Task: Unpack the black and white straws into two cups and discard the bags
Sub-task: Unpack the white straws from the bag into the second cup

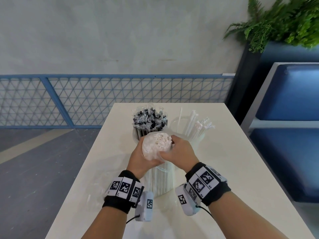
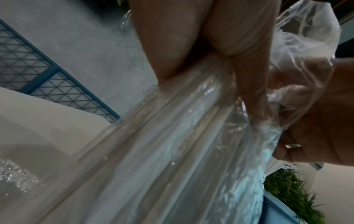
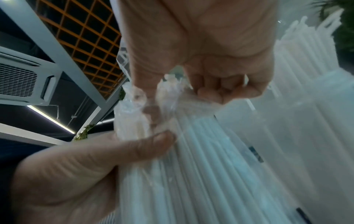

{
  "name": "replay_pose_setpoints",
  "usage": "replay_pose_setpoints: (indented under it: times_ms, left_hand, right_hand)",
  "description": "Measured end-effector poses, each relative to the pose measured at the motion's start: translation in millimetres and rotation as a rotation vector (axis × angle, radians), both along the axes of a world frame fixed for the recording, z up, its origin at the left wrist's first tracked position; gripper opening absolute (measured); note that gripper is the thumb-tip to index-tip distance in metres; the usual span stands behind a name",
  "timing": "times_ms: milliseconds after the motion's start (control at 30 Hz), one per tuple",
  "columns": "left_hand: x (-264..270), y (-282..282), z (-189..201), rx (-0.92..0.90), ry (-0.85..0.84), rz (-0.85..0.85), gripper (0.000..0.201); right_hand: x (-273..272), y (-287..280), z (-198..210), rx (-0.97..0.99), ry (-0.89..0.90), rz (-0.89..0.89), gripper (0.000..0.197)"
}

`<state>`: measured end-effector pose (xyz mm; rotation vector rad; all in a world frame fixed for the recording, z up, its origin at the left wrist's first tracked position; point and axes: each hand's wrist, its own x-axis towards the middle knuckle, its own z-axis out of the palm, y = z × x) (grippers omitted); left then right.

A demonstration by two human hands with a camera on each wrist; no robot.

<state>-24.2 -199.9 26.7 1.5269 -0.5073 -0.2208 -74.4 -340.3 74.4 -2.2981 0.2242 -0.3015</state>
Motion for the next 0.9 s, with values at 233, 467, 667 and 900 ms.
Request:
replay_pose_setpoints:
  times_ms: [233,467,667,900]
  left_hand:
    - [-1.2,-2.1,0.0,0.021,-0.001,0.051,0.087]
    - [-7.8,-4.2,7.6,0.046,-0.034,0.026,0.082]
    - [-2.3,-1.8,-2.3,0.082,-0.003,0.096,0.084]
    - [-0.1,-3.4,-6.3,0.134,-0.026,0.140,0.084]
  right_hand:
    - [-7.0,12.4,-21.4,-0.048,-0.123,-0.143,0.041]
    - [-4.9,4.3,-27.1,-0.193,-0.016,-0.088,0.049]
    - [-5.9,7.5,-15.0,-0.024,-0.164,-0.131,0.054]
    - [-6.7,-3.5,38.9,0.207,-0.330,-0.120,0.015]
